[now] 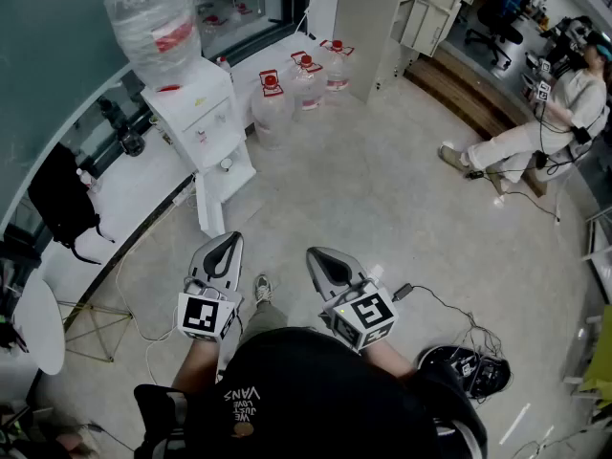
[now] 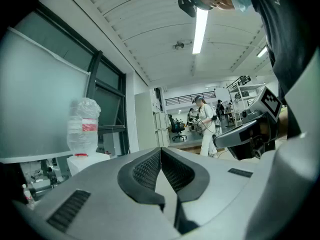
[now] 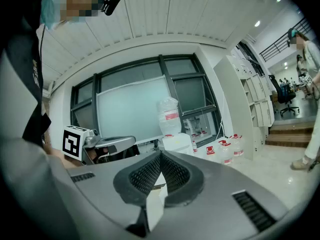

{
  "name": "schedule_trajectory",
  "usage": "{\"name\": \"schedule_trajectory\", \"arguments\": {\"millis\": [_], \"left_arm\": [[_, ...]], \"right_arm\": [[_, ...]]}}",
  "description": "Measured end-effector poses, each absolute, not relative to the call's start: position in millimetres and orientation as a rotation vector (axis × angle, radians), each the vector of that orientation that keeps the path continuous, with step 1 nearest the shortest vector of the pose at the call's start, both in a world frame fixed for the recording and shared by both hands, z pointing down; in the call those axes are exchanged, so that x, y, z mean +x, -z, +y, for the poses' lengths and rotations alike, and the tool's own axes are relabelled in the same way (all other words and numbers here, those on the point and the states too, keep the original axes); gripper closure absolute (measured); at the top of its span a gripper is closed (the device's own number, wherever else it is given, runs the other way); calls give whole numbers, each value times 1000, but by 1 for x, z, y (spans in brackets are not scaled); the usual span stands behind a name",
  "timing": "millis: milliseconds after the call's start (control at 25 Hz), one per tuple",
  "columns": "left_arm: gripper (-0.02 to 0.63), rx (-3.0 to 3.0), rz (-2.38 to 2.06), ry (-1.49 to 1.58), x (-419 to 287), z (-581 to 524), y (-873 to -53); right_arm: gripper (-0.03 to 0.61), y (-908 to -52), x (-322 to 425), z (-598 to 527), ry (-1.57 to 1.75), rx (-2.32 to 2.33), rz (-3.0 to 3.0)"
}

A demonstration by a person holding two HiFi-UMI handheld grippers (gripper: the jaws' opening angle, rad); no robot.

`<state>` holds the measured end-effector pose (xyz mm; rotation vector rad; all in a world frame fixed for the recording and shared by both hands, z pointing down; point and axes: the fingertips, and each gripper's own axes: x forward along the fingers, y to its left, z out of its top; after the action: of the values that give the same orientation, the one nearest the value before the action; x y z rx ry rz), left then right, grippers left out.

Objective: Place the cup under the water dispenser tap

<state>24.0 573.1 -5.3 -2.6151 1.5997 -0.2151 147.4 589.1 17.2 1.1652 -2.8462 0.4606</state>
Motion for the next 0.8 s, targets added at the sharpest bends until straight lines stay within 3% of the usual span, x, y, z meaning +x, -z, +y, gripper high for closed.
{"name": "schedule_trajectory", "arguments": {"millis": [800], "left_arm": [[592, -2764, 1398, 239, -41, 471, -18]], "right_arm": [[532, -49, 87, 498, -583, 1275, -2792]]}}
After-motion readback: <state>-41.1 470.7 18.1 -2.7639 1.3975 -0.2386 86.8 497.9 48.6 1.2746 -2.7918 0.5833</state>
